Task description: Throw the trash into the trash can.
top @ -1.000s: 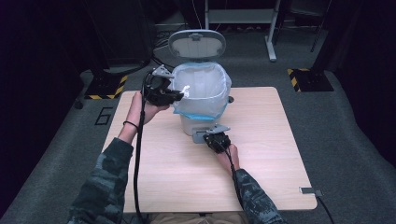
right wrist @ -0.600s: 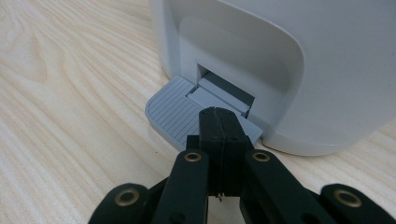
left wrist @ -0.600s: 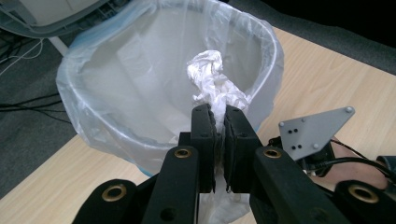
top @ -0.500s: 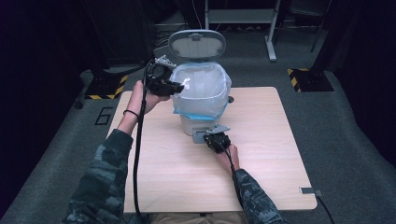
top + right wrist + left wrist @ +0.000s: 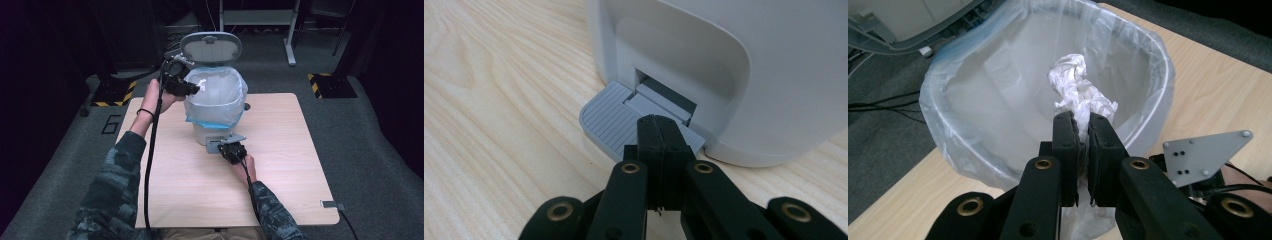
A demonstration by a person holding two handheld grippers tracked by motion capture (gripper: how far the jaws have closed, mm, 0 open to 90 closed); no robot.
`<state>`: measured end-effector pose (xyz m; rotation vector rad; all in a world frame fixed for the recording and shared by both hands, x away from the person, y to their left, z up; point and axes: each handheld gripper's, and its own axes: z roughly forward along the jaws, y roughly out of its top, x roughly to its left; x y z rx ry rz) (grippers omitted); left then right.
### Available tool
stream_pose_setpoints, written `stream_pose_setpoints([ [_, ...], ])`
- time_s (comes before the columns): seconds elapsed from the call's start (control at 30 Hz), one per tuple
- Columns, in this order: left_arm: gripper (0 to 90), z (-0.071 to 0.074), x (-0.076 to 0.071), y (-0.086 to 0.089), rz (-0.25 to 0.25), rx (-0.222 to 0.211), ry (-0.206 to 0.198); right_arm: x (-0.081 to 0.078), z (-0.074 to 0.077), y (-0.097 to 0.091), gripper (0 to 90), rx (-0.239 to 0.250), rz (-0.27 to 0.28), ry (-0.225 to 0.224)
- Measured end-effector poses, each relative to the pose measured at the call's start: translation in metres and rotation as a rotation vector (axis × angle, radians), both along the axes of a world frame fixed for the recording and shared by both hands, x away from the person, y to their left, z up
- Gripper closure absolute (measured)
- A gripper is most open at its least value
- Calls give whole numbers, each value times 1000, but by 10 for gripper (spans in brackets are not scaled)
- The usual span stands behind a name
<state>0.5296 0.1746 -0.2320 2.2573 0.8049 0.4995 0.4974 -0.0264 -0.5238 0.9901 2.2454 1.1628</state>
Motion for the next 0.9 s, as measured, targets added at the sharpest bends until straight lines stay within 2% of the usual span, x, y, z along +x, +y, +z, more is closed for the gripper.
stream_pose_setpoints([
  [0.37, 836, 0, 18, -8, 13, 14, 22, 0, 0, 0, 900, -1, 0, -1],
  [0.57, 835, -7, 27, -12, 30, 14, 49, 0, 0, 0, 900, 0, 0, 0],
  [0.9, 835, -13, 39, -13, 49, 24, 60, 0, 0, 0, 900, 2, 1, 1],
])
